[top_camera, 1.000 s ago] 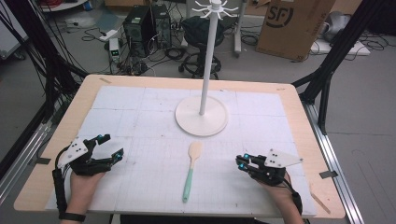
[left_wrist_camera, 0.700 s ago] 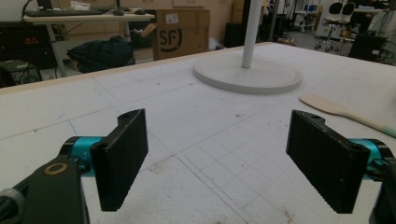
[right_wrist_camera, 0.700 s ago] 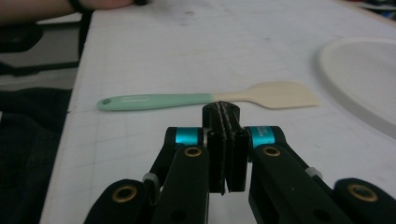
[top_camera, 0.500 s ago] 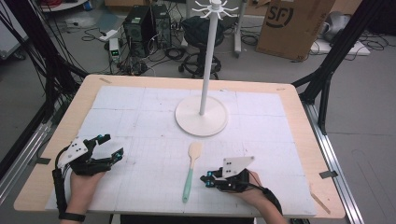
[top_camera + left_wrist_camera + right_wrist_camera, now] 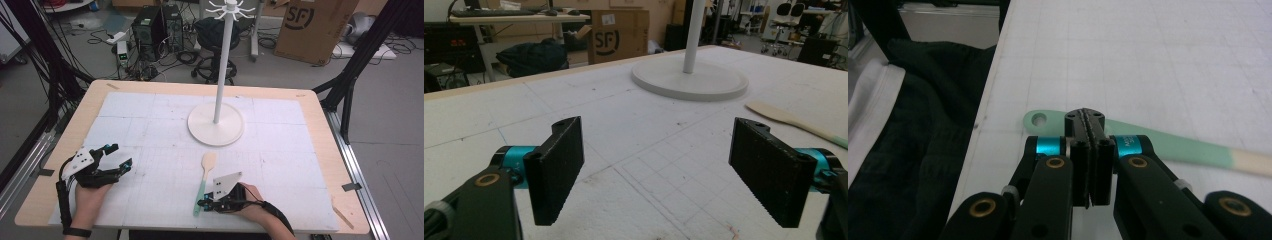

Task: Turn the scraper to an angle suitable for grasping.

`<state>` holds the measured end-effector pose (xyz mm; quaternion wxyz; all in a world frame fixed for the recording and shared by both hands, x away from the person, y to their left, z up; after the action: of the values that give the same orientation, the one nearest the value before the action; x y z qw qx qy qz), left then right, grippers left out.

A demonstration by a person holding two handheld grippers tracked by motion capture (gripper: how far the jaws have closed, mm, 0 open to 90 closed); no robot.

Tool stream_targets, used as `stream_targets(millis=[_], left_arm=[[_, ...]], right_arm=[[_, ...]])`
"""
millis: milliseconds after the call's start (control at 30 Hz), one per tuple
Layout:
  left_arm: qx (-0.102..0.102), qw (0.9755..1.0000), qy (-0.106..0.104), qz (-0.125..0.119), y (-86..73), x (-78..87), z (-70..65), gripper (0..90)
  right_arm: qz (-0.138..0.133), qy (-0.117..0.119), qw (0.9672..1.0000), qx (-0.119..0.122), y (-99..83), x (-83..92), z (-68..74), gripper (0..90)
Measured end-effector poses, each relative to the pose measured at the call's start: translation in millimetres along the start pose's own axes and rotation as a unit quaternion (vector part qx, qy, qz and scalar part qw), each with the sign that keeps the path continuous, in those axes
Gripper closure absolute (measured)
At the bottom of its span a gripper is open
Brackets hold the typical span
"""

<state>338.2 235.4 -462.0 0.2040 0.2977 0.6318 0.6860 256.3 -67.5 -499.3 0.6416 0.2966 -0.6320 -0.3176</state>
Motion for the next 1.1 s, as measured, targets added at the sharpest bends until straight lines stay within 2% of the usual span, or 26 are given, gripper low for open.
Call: stream_targets(millis=[267, 333, 433, 600, 633, 733, 767, 833, 867, 933, 1000, 1067, 1100], left_arm=[[0.005, 1.0, 0.0, -0.001, 0.1, -0.1, 0.3, 22.9], [0.006, 1.0, 0.0, -0.001, 0.1, -0.1, 0.3, 23.0], [0.005, 1.0, 0.0, -0.001, 0.0, 0.2, 0.6, 23.1], [0.006, 1.0, 0.002, -0.001, 0.0, 0.1, 0.8, 23.3], [0.006, 1.0, 0.002, -0.001, 0.1, 0.2, 0.9, 23.3], [0.006, 1.0, 0.002, -0.001, 0.1, 0.1, 0.8, 23.4], [0.006, 1.0, 0.002, -0.001, 0.0, 0.1, 0.8, 23.4], [0.006, 1.0, 0.002, -0.001, 0.1, 0.1, 0.8, 23.4], [0.005, 1.0, 0.0, -0.001, 0.0, 0.1, 0.6, 23.4], [0.005, 1.0, 0.0, -0.001, 0.1, -0.1, 0.3, 23.4], [0.005, 1.0, 0.0, -0.001, 0.1, -0.1, 0.3, 23.5], [0.004, 1.0, 0.001, -0.001, 0.1, -0.1, 0.3, 23.5], [0.004, 1.0, 0.001, -0.001, 0.1, -0.2, 0.3, 23.5]], right_arm=[[0.009, 0.003, 0.9999, 0.011, 23.6, -29.0, -13.0, 90.0], [0.015, 0.001, 0.9999, 0.009, 33.9, -41.3, -20.0, 90.0], [0.015, -0.004, 0.9999, 0.003, 40.7, -49.7, -26.3, 90.0], [0.025, -0.03, 0.9992, -0.012, 57.8, -71.2, -48.2, 90.0], [0.025, -0.031, 0.9991, -0.016, 60.1, -74.3, -51.5, 90.0], [0.027, -0.053, 0.9979, -0.027, 66.9, -82.5, -65.6, 90.0], [0.027, -0.053, 0.9979, -0.027, 66.9, -82.5, -65.6, 90.0], [0.024, -0.064, 0.9968, -0.042, 70.2, -87.4, -75.2, 90.0], [0.024, -0.078, 0.9953, -0.052, 73.8, -91.1, -84.9, 89.9], [0.023, -0.086, 0.9945, -0.055, 75.6, -93.0, -89.9, 90.0], [0.022, -0.094, 0.9928, -0.071, 78.0, -96.3, -98.7, 90.0], [0.023, -0.106, 0.9906, -0.083, 79.9, -98.1, -107.3, 90.0], [0.024, -0.116, 0.988, -0.099, 81.6, -100.1, -113.6, 90.0]])
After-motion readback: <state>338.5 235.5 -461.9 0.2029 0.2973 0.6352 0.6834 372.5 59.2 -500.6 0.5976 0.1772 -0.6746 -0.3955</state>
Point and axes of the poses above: each handheld gripper's, and its own axes: x roughly backward along the jaws, y roughly out of its top, z roughly to its left, the point moved 8 cm from there along -x, roughly forward along the jaws, and after that the axes turned 3 degrees about -x, right-handed, at the moved point
